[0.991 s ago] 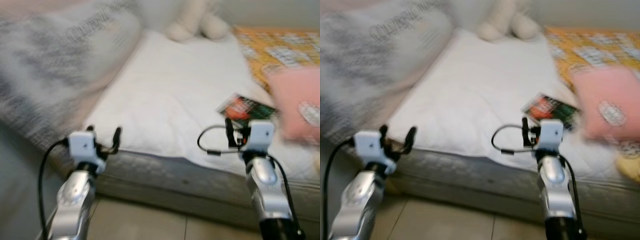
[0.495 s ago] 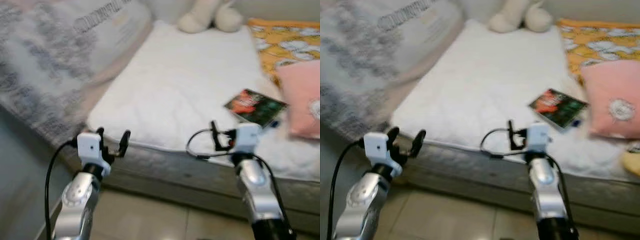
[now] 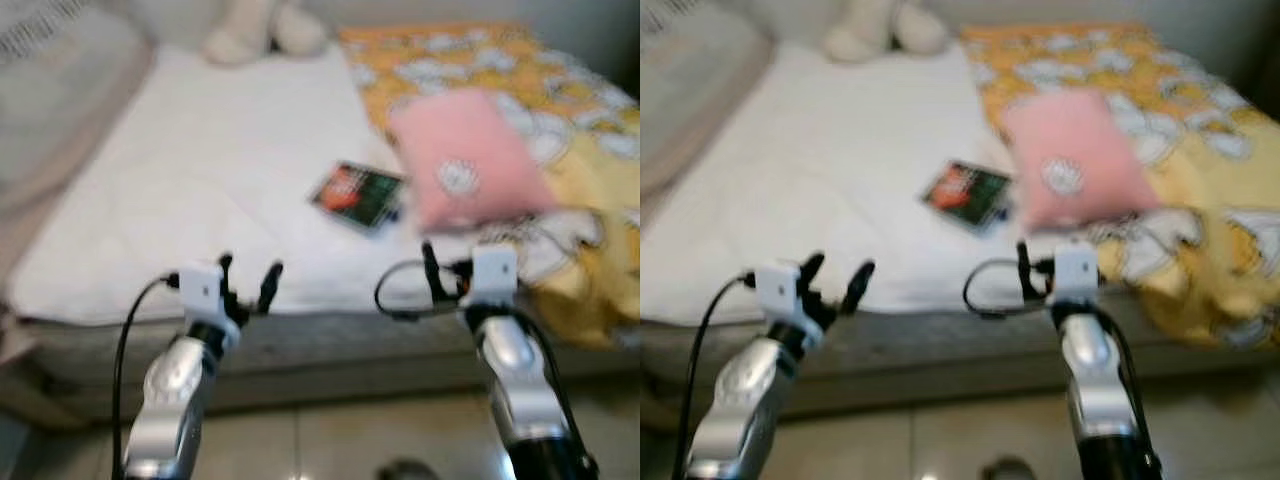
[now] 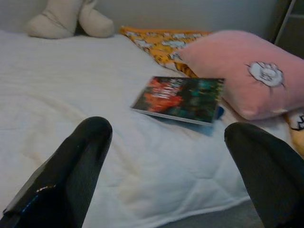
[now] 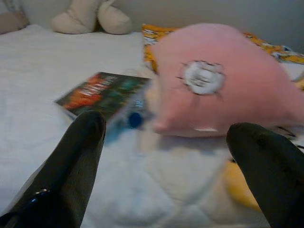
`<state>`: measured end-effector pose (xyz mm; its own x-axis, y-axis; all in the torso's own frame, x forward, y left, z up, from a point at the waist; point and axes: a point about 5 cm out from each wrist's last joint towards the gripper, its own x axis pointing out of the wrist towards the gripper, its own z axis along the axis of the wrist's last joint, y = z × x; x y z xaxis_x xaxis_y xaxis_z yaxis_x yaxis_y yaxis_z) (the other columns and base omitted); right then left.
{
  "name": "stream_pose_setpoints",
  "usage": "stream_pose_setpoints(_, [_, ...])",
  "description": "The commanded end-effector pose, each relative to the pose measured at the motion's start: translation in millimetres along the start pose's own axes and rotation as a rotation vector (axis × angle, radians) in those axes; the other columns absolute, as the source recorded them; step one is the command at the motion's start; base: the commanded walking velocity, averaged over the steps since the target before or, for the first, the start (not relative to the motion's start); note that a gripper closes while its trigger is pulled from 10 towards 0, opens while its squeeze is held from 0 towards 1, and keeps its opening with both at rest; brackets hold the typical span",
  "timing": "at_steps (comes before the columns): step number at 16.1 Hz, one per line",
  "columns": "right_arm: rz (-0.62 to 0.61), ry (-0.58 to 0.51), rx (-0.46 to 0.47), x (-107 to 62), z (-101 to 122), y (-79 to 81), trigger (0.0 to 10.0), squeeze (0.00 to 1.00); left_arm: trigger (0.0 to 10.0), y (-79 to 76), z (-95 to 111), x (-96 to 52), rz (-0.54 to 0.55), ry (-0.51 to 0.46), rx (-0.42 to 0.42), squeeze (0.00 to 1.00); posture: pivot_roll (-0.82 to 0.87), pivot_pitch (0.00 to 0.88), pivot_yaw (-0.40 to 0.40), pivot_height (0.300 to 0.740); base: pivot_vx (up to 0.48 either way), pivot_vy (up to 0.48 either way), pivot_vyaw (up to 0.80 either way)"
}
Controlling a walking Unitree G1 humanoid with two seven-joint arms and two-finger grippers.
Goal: Clean up the room
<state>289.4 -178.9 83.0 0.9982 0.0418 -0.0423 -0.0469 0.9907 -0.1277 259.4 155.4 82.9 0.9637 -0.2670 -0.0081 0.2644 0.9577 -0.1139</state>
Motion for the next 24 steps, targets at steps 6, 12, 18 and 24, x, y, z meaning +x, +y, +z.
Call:
stream_pose_setpoints(6, [0.037, -0.018, -0.014, 5.7, 8.1, -2.4, 10.0, 0.0, 10.0, -4.3, -1.4, 1.5, 0.077, -0.011, -0.085, 0.0, -0.15, 0.0, 0.104, 0.74, 0.179, -0.403, 0.0])
stream_pose_setpoints(12, [0.051, -0.022, -0.019, 5.6, 7.6, 1.5, 10.0, 0.0, 10.0, -4.3, -1.1, 4.0, 0.08, -0.008, -0.076, 0.0, -0.15, 0.0, 0.104, 0.74, 0.279, -0.386, 0.0])
stream_pose_setpoints(18, [0.044, -0.018, -0.023, 5.1, 6.5, -0.1, 10.0, 0.0, 10.0, -14.1, 1.2, 10.2, -0.001, 0.011, 0.003, 0.0, -0.16, 0.0, 0.11, 0.74, 0.139, -0.193, 0.0])
stream_pose_setpoints(24, [0.047, -0.037, -0.031, 5.9, 10.0, 1.8, 10.0, 0.0, 10.0, -18.2, 13.8, 16.2, -0.011, -0.036, -0.019, 0.0, -0.16, 0.0, 0.12, 0.74, 0.441, 0.0, 0.0])
